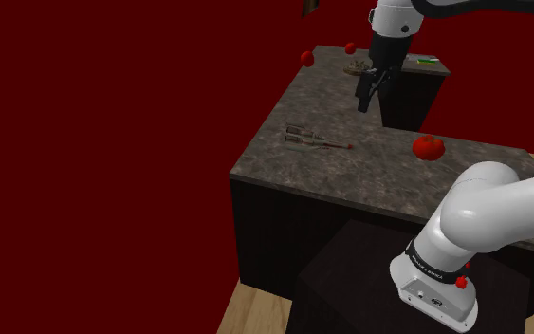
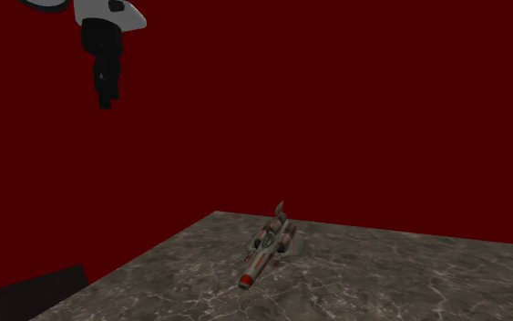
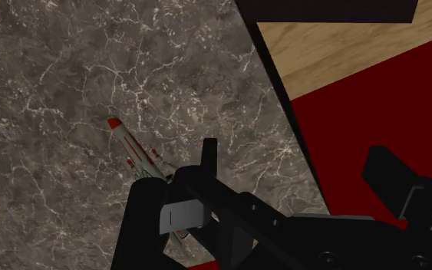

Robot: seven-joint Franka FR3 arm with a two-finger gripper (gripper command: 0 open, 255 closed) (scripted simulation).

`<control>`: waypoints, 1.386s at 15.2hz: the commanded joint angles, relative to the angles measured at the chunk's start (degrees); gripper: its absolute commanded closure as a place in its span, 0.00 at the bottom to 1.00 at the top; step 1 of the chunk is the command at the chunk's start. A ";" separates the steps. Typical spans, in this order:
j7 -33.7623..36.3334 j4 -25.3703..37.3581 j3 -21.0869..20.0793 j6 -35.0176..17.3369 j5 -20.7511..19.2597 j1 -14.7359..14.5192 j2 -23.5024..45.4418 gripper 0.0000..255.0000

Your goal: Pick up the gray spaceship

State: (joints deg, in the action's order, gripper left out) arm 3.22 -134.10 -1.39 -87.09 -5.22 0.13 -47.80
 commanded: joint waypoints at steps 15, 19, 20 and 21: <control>-22.30 -7.04 17.71 -28.43 -5.18 -1.22 14.54 0.00; -29.70 -5.35 22.92 -36.03 -3.54 -2.98 22.29 0.00; -31.74 -4.68 24.22 -37.79 -2.73 -3.57 24.41 0.00; -33.89 -3.91 25.51 -39.47 -1.71 -4.20 26.61 0.00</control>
State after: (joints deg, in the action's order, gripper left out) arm -28.36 -138.72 22.71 -124.42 -7.86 -3.43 -23.60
